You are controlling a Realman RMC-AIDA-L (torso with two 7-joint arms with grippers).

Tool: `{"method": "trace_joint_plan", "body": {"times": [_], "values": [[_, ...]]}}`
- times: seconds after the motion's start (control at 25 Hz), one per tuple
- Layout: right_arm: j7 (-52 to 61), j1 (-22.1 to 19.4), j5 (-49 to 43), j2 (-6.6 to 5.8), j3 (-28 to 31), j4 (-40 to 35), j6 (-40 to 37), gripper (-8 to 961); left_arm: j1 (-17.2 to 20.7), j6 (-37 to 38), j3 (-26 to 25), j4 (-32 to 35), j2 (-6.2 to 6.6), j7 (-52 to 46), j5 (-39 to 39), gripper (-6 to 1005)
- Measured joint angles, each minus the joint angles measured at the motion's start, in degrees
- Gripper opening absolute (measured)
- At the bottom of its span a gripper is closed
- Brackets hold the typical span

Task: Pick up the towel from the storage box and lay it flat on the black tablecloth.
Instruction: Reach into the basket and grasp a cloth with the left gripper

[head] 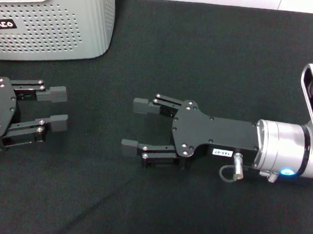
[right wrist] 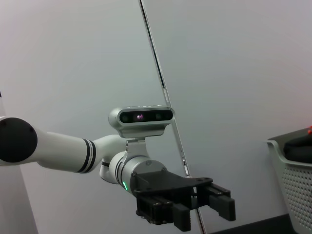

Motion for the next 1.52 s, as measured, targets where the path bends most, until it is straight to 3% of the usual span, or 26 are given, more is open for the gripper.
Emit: {"method": "trace_joint_plan", "body": {"times": [0.64,0.76,0.96,1.0,1.16,1.24,1.36,1.52], "values": [[-0.81,-0.24,0.41,-0.05,0.70,-0.06,-0.18,859,-0.71,-0.06,0.00,0.49,0.03,0.20,-0.01,534],[-1.29,-0.73,0.40,-0.09,1.73,0.02,-0.07,859,-0.87,-0.15,-1.85,2.38,0.12,-2.89,-1.06,533],[-1.65,-1.20,0.42,-0.20,3.59,1.76,-0.02,860,-1.57,-0.18,-6.98,8.83,-1.49,-14.11,-4.39,531],[-1.69,-1.22,0.43,-0.18,3.94,2.49,-0.13,860,-1.88,-0.16,-7.43,11.80,-2.17,-17.07,-5.27,531],[-2.46,-1.27,0.62,-0.01,4.21,3.68,-0.13,860,-2.22,-5.16,-6.89,39.11,-9.18,-30.49,-5.79,522],[-2.77,-1.31,0.63,0.02,4.22,3.88,0.07,860,-1.82,-10.94,-4.63,49.71,-10.66,-35.36,-2.00,520],[-3.19,-2.36,0.65,0.04,4.32,4.13,-0.14,859,-0.48,-25.09,4.75,62.70,-10.48,-46.44,6.54,517],[-4.41,-4.38,0.68,0.03,4.63,4.38,-0.62,859,-0.38,-39.75,13.56,68.56,-10.39,-52.67,20.25,513]]}}
